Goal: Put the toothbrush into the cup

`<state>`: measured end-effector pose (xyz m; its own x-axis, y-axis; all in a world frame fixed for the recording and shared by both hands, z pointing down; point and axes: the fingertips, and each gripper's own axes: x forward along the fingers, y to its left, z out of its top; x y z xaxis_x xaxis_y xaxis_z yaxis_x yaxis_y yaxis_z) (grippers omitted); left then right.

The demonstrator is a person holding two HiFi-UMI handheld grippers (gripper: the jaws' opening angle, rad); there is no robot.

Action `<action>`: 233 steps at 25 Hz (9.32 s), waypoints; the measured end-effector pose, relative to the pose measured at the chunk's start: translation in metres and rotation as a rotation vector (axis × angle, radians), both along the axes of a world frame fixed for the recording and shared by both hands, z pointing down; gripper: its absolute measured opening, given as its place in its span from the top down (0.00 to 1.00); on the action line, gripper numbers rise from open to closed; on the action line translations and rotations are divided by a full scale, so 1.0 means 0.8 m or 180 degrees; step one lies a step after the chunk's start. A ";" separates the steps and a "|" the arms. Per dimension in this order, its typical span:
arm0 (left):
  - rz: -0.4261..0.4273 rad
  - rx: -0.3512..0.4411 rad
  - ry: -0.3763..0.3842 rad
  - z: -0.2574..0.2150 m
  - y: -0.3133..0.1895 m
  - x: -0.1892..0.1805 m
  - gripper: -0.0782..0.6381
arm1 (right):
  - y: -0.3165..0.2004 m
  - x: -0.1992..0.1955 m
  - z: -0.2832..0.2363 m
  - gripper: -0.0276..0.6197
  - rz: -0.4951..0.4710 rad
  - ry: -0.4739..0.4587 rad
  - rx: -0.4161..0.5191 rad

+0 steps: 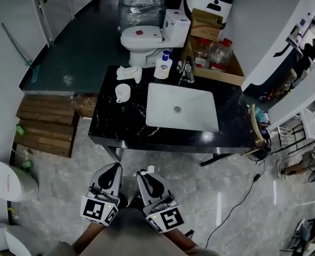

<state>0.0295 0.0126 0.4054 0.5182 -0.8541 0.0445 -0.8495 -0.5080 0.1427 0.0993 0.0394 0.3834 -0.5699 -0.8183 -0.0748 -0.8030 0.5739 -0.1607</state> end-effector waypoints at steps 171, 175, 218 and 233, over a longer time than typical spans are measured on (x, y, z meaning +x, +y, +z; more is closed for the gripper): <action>0.0592 -0.0477 0.0185 0.040 -0.439 -0.098 0.88 | -0.529 -0.106 0.176 0.89 0.0586 0.0558 -0.0850; 0.0600 -0.0481 0.0184 0.041 -0.436 -0.097 0.88 | -0.528 -0.106 0.177 0.89 0.0599 0.0584 -0.0822; 0.0853 -0.0465 0.0382 0.028 -0.429 -0.095 0.88 | -0.475 -0.092 0.091 0.91 0.0748 0.0624 -0.0484; 0.1004 -0.0421 0.0373 0.024 -0.410 -0.098 0.88 | -0.431 -0.102 0.061 0.93 0.0860 0.0631 -0.0393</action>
<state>-0.0487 -0.3151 0.4248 0.7634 -0.6422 0.0686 -0.6279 -0.7131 0.3117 0.0180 -0.3054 0.4323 -0.3253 -0.9374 0.1243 -0.9456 0.3227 -0.0415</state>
